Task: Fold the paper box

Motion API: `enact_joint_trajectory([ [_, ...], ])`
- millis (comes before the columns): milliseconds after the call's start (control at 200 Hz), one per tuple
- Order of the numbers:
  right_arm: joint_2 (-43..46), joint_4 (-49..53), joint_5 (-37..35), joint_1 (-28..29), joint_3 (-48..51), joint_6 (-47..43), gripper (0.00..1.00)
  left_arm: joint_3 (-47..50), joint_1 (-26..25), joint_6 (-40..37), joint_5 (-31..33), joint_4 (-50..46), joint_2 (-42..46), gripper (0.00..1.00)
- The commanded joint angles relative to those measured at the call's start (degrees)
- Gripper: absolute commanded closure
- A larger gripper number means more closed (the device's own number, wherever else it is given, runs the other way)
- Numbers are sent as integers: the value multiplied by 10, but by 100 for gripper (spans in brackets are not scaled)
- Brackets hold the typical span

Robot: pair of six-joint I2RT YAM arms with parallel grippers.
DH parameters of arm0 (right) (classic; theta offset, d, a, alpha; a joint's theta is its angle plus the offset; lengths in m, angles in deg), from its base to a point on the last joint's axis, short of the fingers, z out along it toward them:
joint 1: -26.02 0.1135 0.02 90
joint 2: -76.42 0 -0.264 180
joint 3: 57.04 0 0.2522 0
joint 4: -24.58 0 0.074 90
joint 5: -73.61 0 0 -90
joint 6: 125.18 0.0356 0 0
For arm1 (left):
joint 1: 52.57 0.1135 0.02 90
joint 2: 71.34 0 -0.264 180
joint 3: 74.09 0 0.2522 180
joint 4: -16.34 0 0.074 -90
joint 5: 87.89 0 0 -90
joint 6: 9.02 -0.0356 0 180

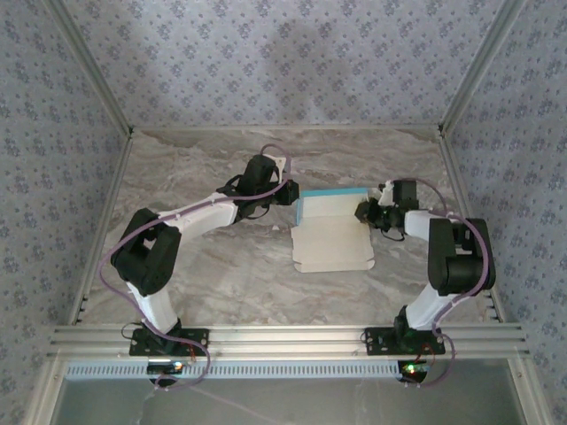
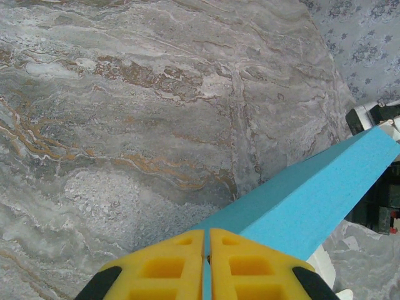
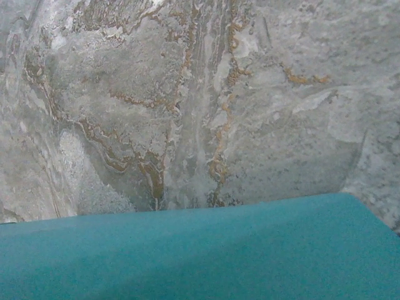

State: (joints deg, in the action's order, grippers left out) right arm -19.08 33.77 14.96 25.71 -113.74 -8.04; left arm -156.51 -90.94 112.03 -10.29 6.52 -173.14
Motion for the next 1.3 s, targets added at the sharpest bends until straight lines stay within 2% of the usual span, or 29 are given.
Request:
enact_joint_trajectory([
  [0, -34, 40, -9, 13, -12, -17, 84, -2, -4, -5, -9, -36, -16, 90],
  [265, -55, 126, -66, 51, -56, -36, 88, -4, -4, -4, -8, -38, -15, 90],
  [470, -33, 138, -111, 72, -41, -16, 88, -7, -3, -8, -5, -42, -9, 89],
  [565, -18, 130, -127, 74, -28, -7, 87, -5, 3, -10, -1, -46, 2, 86],
  [715, 39, 47, -137, 75, 34, 26, 86, 8, 23, -1, 1, -43, 40, 76],
  [954, 115, -91, -169, 93, 126, 70, 79, 6, 37, -9, -50, -44, 82, 61],
  [1034, 123, -104, -184, 103, 136, 77, 78, 5, 38, -13, -53, -56, 88, 56],
  [1174, 121, -128, -193, 114, 147, 104, 77, -2, 38, -30, -57, -87, 85, 52],
  [1294, 117, -148, -202, 131, 153, 119, 77, -12, 37, -29, -87, -118, 64, 51],
])
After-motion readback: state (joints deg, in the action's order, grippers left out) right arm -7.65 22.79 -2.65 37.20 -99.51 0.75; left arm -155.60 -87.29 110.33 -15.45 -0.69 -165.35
